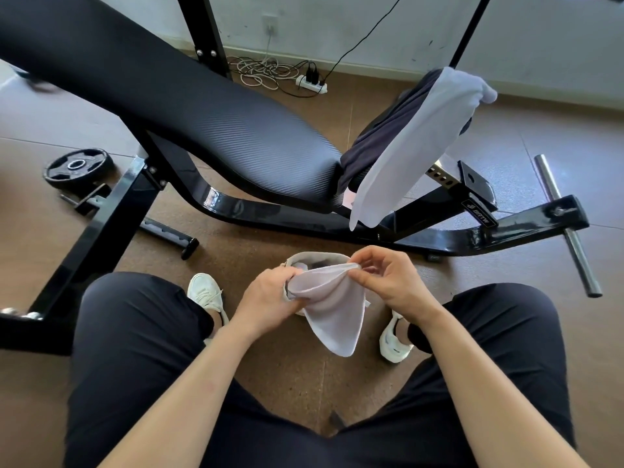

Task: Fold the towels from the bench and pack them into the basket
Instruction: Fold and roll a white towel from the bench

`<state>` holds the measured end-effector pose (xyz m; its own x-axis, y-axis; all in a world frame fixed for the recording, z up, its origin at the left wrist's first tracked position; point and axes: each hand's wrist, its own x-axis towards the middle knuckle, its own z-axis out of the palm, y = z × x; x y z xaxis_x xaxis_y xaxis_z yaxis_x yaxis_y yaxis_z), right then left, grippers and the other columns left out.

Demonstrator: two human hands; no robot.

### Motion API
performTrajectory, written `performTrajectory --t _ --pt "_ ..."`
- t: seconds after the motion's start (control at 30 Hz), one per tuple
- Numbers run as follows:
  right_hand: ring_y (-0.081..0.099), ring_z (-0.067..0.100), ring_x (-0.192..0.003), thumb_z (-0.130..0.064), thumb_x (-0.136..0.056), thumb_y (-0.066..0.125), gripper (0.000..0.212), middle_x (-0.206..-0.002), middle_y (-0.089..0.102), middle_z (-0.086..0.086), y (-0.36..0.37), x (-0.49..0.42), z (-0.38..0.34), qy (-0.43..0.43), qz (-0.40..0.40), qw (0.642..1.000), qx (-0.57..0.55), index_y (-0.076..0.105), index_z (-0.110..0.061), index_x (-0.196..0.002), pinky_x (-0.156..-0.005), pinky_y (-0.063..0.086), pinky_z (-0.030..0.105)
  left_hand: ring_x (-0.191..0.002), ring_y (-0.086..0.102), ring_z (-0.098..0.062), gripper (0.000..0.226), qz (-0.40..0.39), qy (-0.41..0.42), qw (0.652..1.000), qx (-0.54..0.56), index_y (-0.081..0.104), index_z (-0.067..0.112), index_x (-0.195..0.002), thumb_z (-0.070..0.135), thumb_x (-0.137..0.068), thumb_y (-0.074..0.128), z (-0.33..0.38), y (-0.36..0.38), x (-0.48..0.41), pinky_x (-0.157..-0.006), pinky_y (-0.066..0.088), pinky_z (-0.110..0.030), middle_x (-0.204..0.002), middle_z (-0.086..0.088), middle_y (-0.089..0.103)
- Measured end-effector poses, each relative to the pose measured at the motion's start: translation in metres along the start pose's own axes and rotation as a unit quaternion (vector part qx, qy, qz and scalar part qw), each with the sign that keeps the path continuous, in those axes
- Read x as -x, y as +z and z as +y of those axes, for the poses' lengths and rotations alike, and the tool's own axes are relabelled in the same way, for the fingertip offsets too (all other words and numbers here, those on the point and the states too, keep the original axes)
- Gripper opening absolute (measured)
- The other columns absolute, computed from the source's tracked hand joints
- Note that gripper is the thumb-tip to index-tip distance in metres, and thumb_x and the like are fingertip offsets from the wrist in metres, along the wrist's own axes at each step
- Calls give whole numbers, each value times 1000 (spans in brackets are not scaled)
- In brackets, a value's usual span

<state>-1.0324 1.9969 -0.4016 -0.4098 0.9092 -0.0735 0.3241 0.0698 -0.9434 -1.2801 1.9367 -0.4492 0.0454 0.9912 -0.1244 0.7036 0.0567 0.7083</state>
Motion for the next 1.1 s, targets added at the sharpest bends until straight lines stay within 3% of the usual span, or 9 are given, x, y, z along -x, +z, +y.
performTrajectory --t 0.1,0.27,0.37,0.5,0.57,0.67,0.77,0.87,1.1 --pt "69 23 -92 -12 -89 77 10 -93 75 -1 -8 -1 1 4 30 1000 9 74 -20 -94 -88 57 37 -89 65 -11 6 30 5 998 51 72 31 -98 32 -92 72 0 -4 0 -80 56 -43 -94 14 72" --pt "70 14 -89 -12 -89 77 13 -89 75 -6 -20 -2 2 28 66 997 37 73 -24 -92 -91 56 40 -98 69 -9 9 46 -24 964 262 74 23 -103 20 -96 69 14 -13 1 -81 57 -23 -97 11 75" --pt "69 11 -87 -11 -88 76 18 -91 74 -3 -20 0 -1 41 39 997 47 74 -26 -98 -88 56 34 -102 69 -14 11 42 -40 944 323 73 22 -105 19 -97 67 21 -13 4 -86 58 -29 -101 7 75" --pt "65 3 -98 -18 -82 80 33 -99 72 -9 -8 2 -8 33 -38 992 113 72 -29 -113 -88 50 17 -101 68 -18 12 10 -36 945 326 74 22 -105 24 -95 68 25 -13 6 -89 53 -37 -101 5 74" --pt "64 1 -103 -22 -81 83 38 -104 72 -11 8 2 -10 4 -68 989 131 71 -27 -116 -88 47 12 -95 68 -15 12 -10 -18 949 314 74 19 -105 22 -95 69 27 -13 8 -84 53 -30 -99 3 75" --pt "64 3 -97 -22 -85 79 24 -99 71 -14 30 1 -11 -29 -94 984 147 72 -26 -107 -80 47 12 -91 70 -15 12 -6 -8 947 322 75 14 -105 17 -95 70 27 -13 11 -79 54 -23 -97 -3 76" --pt "63 4 -88 -23 -90 76 13 -90 70 -14 40 -1 -14 -36 -84 986 141 70 -31 -97 -73 47 15 -97 71 -24 13 12 -17 942 335 75 15 -106 19 -95 70 23 -15 11 -83 56 -32 -99 -5 76" --pt "63 0 -87 -21 -92 74 13 -90 68 -18 40 1 -18 -48 -67 988 129 69 -31 -98 -72 46 12 -97 72 -23 16 7 -21 937 349 74 16 -108 22 -94 70 22 -17 10 -83 58 -32 -101 -6 76" --pt "66 3 -85 -15 -91 75 12 -94 72 -12 29 11 -28 -86 -9 993 79 74 -17 -103 -71 46 11 -107 71 -23 30 -89 -49 935 340 71 17 -120 32 -93 71 19 -11 5 -93 58 -38 -113 -5 75"
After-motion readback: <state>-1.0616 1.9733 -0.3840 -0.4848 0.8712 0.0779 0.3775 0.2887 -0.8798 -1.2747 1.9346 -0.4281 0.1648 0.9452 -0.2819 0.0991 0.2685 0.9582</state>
